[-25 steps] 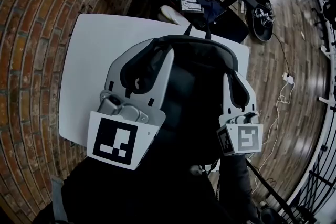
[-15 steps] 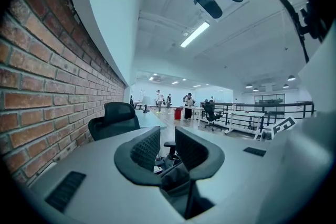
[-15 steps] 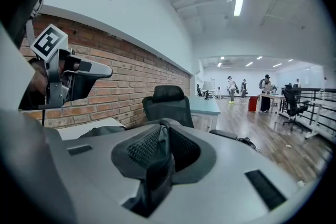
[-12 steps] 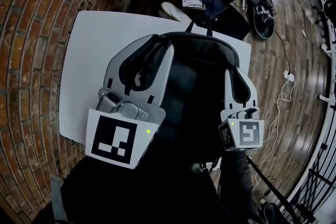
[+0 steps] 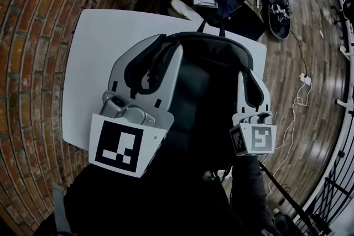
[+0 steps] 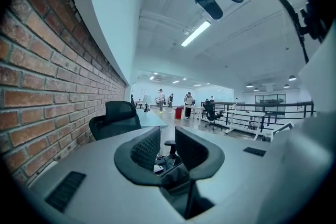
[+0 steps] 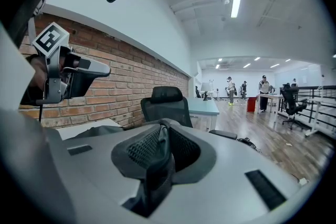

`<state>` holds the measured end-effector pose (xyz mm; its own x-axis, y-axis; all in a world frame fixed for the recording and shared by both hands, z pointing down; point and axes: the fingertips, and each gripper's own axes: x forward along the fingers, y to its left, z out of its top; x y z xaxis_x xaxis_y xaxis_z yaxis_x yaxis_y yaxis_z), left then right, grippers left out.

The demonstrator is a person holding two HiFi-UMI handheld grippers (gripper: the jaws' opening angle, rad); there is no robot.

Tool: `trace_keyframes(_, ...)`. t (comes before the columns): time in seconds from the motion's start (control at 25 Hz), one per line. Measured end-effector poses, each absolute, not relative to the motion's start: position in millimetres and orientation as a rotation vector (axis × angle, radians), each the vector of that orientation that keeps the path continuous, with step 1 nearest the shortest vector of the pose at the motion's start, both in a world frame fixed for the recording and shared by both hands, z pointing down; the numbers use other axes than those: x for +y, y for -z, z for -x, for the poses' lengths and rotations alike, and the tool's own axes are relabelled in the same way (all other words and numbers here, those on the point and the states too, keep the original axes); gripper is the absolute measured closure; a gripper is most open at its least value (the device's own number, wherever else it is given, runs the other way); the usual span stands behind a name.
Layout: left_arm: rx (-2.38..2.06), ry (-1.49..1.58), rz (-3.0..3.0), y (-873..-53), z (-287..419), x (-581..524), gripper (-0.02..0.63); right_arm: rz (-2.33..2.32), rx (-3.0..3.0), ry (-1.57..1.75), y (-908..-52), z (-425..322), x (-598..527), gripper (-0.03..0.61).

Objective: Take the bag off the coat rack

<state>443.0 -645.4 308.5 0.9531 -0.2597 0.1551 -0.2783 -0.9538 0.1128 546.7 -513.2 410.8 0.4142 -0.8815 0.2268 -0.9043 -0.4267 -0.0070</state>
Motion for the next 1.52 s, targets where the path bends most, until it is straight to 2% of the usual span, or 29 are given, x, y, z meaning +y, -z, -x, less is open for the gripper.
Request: trace_keyframes(1.52,-0.382,-0.213,-2.977,-308.1,-452.1,-635.8,0.531,-2.651,-1.509,-0.284,-414.5,-567.1,-498.5,0.483)
